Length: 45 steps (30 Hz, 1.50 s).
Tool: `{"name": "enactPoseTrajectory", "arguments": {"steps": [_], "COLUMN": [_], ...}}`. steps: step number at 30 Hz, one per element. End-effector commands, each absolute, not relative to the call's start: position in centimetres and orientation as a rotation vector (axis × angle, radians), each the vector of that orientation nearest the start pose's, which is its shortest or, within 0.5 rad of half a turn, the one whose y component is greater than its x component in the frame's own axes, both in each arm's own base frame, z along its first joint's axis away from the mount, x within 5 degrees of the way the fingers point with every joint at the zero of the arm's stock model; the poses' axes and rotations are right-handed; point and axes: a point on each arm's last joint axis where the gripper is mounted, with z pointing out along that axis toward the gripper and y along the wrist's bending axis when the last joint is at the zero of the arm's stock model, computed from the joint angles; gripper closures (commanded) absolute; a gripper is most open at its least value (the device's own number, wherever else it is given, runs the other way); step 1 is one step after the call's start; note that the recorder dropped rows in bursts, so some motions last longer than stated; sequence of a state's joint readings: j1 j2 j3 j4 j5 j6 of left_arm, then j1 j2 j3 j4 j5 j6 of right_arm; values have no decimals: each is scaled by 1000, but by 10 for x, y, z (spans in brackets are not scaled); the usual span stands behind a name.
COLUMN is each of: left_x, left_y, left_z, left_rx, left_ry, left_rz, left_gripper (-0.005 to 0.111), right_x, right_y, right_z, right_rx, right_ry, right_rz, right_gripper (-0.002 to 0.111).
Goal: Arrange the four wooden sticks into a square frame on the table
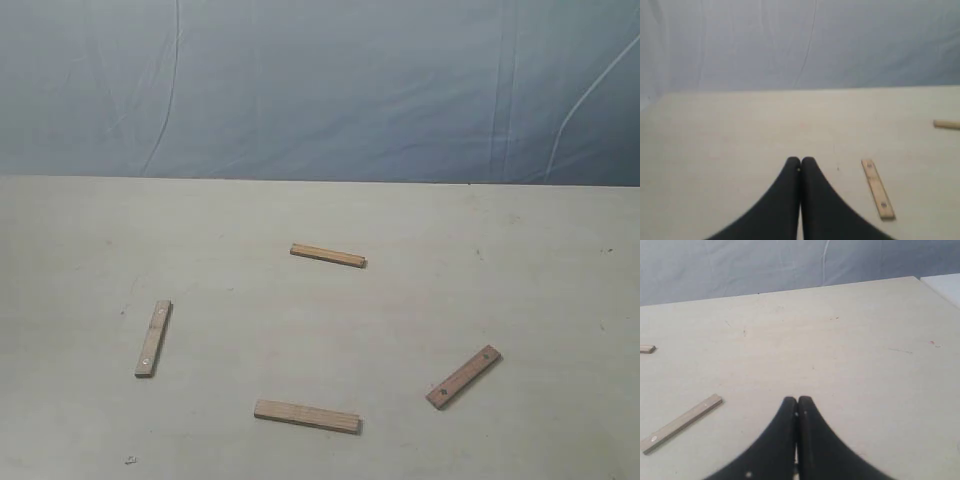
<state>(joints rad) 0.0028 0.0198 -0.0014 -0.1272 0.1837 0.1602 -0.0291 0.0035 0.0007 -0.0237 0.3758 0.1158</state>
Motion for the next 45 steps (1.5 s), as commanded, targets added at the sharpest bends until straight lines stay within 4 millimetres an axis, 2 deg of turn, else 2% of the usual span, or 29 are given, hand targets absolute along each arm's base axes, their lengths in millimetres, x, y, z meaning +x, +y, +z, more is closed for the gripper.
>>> {"name": "enactPoseTrajectory", "arguments": {"steps": [1, 5, 7, 10, 12, 14, 20, 25, 26, 27, 28, 31, 34, 37, 38, 39, 42, 44, 45], "left_x": [56, 50, 46, 39, 32, 25, 14, 29, 41, 50, 71, 109, 150, 214, 222, 242, 272, 287, 286], "left_y": [2, 6, 8, 9, 11, 12, 5, -10, -15, -17, -19, -20, -22, -32, -35, -47, -81, -123, -136], "left_z": [222, 242, 250, 260, 269, 280, 346, 406, 424, 431, 440, 440, 431, 401, 396, 386, 369, 341, 334], "left_rx": [-19, -123, -209, -346, -374, -354, -206, -4, 63, 89, 111, 91, 104, 92, 112, 181, 369, 896, 1018], "left_ry": [1396, 1154, 1046, 874, 731, 637, 527, 555, 604, 652, 773, 1021, 1262, 1692, 1760, 1902, 2164, 2310, 2326], "left_rz": [17, -50, -174, -455, -569, -577, -525, -416, -369, -341, -316, -288, -198, -25, 22, 101, 82, -77, -195], "left_gripper": [107, 107, 107, 107, 107, 107, 107, 107, 107, 107, 107, 107, 107, 107, 107, 107, 107, 107, 107], "right_x": [53, 53, 53, 53, 53, 53, 53, 53, 53, 53, 53, 53, 53, 53, 53, 53, 53, 53, 53], "right_y": [-3, -3, -3, -3, -3, -3, -3, -3, -3, -3, -3, -3, -3, -3, -3, -3, -3, -3, -3], "right_z": [181, 181, 181, 181, 181, 181, 180, 180, 180, 180, 180, 180, 180, 180, 180, 180, 180, 180, 180], "right_rx": [123, 123, 123, 123, 123, 123, 123, 123, 123, 123, 123, 123, 123, 123, 123, 123, 123, 123, 123], "right_ry": [1842, 1842, 1842, 1842, 1842, 1842, 1844, 1844, 1844, 1844, 1844, 1844, 1844, 1842, 1842, 1842, 1842, 1842, 1842], "right_rz": [29, 29, 29, 29, 29, 29, 29, 29, 29, 29, 29, 29, 29, 29, 29, 29, 29, 29, 29], "right_gripper": [109, 109, 109, 109, 109, 109, 109, 109, 109, 109, 109, 109, 109, 109, 109, 109, 109, 109, 109]}}
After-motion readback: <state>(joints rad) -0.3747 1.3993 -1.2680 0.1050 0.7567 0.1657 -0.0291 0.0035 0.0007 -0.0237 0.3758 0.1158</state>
